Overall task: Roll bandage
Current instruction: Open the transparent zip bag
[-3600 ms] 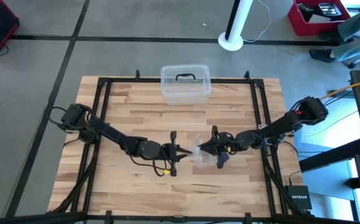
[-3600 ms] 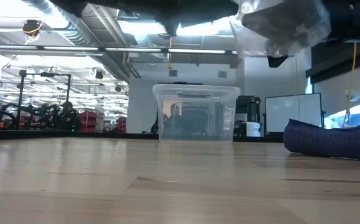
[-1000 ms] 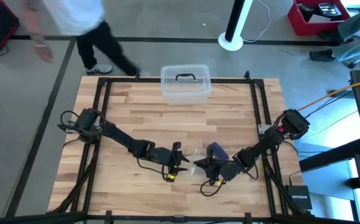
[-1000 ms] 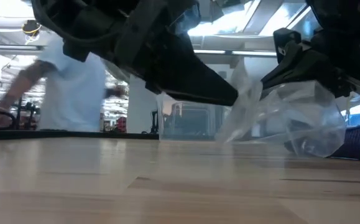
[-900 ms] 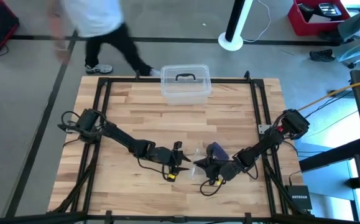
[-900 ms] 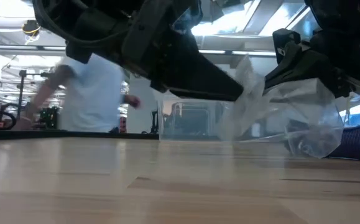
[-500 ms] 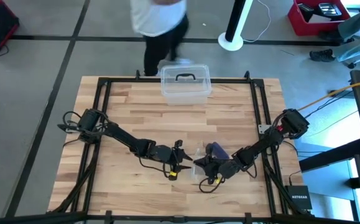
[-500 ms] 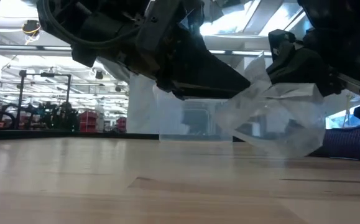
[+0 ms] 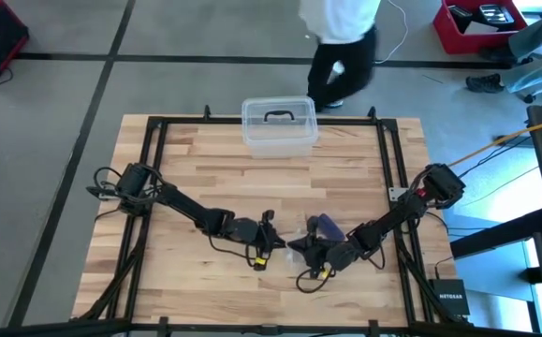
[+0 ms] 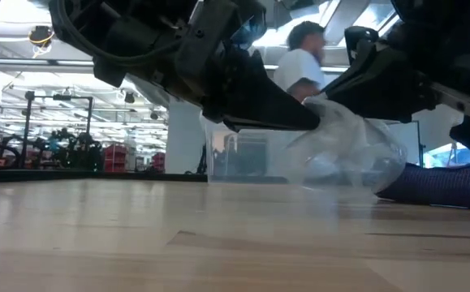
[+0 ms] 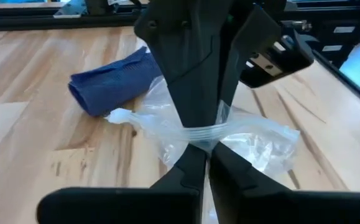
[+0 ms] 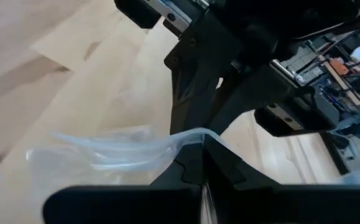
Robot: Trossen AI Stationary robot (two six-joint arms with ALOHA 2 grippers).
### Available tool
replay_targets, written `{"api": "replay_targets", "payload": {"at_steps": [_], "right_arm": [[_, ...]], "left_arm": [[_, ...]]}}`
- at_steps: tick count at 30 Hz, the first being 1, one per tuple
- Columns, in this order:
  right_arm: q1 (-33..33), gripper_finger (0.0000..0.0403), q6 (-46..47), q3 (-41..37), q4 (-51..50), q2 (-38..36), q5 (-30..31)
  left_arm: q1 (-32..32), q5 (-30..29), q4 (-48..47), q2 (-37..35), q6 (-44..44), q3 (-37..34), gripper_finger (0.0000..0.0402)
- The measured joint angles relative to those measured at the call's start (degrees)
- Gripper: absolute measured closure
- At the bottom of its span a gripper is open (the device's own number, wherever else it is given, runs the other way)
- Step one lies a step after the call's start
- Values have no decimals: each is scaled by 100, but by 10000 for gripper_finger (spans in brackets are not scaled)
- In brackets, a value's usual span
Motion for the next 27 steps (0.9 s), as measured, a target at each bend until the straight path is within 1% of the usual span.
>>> {"api": "replay_targets", "payload": {"at_steps": [6, 9, 15, 19, 22, 27], "right_arm": [[75, 398, 315, 4, -320, -3, 18], [178, 398, 414, 4, -376, -3, -74], [332, 398, 868, 3, -720, -3, -94], [445, 398, 1114, 2, -995, -3, -58], [490, 398, 1240, 0, -1134, -3, -74], [535, 398, 1391, -11, -1530, -2, -306]], "left_arm": [[-113, -218, -705, -334, 11, 3, 400], [-189, -224, -1055, -509, 9, 7, 400], [-245, -285, -1241, -578, 122, 7, 401], [-272, -597, -1612, -582, 0, 7, 401], [-280, -628, -1643, -585, -2, 9, 401], [-280, -661, -1826, -587, -60, 7, 401]]}}
